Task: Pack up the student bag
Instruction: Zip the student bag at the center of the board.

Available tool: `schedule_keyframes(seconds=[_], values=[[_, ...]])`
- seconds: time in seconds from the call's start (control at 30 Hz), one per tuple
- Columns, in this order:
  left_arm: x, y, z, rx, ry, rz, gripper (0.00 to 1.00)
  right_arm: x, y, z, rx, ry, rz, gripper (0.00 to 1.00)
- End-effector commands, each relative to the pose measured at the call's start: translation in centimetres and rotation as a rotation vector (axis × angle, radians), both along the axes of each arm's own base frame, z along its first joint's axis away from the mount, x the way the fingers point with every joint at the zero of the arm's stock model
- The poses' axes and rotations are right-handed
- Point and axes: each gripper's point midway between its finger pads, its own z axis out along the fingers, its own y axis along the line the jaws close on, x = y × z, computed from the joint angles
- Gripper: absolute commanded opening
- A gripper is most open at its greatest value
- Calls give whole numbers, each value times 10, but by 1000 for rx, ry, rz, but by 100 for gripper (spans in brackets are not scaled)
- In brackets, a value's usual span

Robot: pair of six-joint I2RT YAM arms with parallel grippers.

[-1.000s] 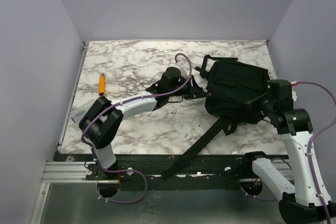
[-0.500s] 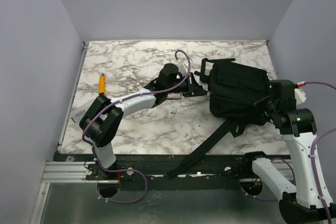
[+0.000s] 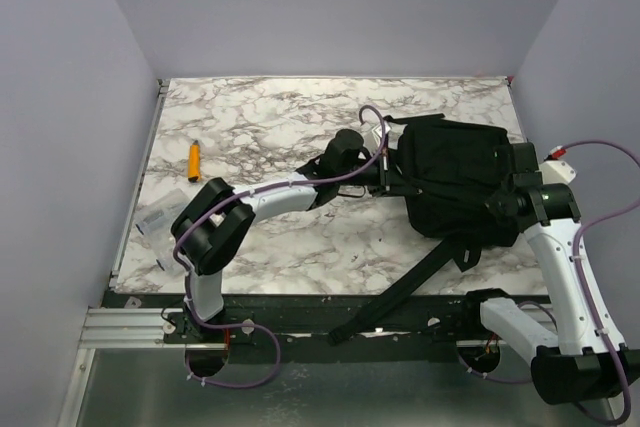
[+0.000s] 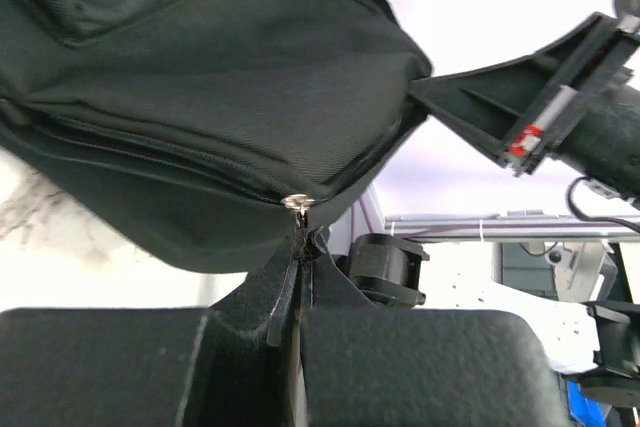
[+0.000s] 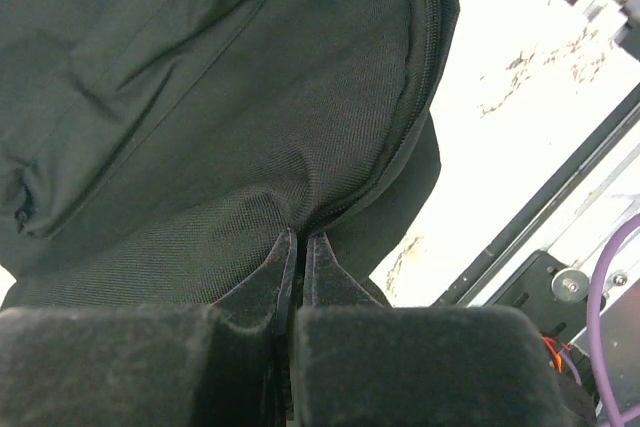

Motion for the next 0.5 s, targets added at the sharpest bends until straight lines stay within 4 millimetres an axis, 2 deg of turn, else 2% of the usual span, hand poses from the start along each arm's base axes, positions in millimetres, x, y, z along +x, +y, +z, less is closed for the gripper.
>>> schedule_keyframes(seconds=[0.0, 0.1, 0.2, 0.23, 0.33, 0.37, 0.4, 0.47], values=[[47, 17, -27, 35, 11, 138, 0, 14, -25, 41, -130, -94, -60, 0], [69, 27, -56, 90, 49, 180, 0, 13, -29, 44, -144, -87, -75, 0], [82, 32, -71, 126, 35, 203, 0, 12, -31, 41, -140, -86, -90, 1], [82, 32, -73, 132, 33, 203, 0, 13, -31, 37, -130, -78, -94, 0], [59, 16, -56, 91, 53, 122, 0, 20, -16, 28, -62, -61, -15, 1], [48, 8, -49, 83, 37, 102, 0, 25, -8, 25, -36, -51, 42, 10], [38, 0, -41, 71, 17, 79, 0, 28, 4, 19, 8, -21, 115, 27], [17, -16, -27, 45, 7, 20, 0, 24, 22, 13, 79, 60, 213, 48]])
